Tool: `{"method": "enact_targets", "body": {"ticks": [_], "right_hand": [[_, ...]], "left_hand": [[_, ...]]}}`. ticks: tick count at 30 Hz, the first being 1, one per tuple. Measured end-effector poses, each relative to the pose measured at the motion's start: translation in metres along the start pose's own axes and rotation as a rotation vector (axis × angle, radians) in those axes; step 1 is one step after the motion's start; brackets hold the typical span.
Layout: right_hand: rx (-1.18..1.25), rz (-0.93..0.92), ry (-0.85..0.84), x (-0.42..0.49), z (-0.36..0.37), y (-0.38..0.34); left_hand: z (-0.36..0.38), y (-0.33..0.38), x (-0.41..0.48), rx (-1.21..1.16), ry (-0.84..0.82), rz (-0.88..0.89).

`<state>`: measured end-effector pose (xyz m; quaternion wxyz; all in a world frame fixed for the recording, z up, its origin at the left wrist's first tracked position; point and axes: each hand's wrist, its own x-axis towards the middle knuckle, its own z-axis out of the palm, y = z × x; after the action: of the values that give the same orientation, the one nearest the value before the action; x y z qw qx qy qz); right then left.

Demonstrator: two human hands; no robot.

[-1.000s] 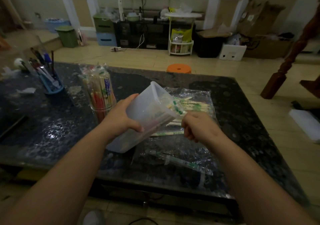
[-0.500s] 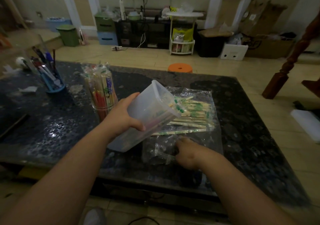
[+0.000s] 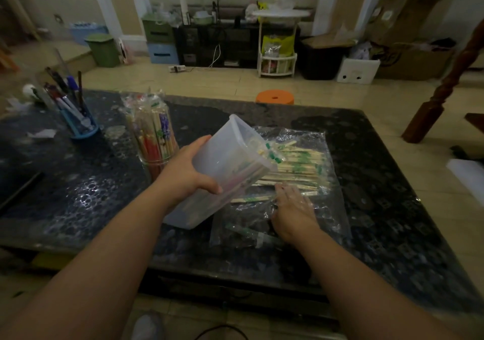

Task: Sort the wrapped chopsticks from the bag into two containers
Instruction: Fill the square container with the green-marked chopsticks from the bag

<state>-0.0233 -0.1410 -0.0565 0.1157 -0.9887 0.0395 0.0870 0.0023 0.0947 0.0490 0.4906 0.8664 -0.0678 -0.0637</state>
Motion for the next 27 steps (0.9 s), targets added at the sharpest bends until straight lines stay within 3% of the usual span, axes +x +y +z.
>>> {"method": "enact_targets", "body": {"ticks": [12, 18, 27], "right_hand": [[-0.149, 0.016, 0.135, 0.031, -0.004, -0.002], [-0.105, 0.009, 0.176, 0.026, 0.002, -0.002], [-0.116, 0.046, 0.119, 0.022, -0.005, -0.007]], "left_hand": [[0.001, -0.003, 0.003, 0.006, 0.003, -0.014], [0.002, -0.005, 0.004, 0.024, 0.004, -0.026], [0.004, -0.004, 0.004, 0.026, -0.007, -0.021]]}}
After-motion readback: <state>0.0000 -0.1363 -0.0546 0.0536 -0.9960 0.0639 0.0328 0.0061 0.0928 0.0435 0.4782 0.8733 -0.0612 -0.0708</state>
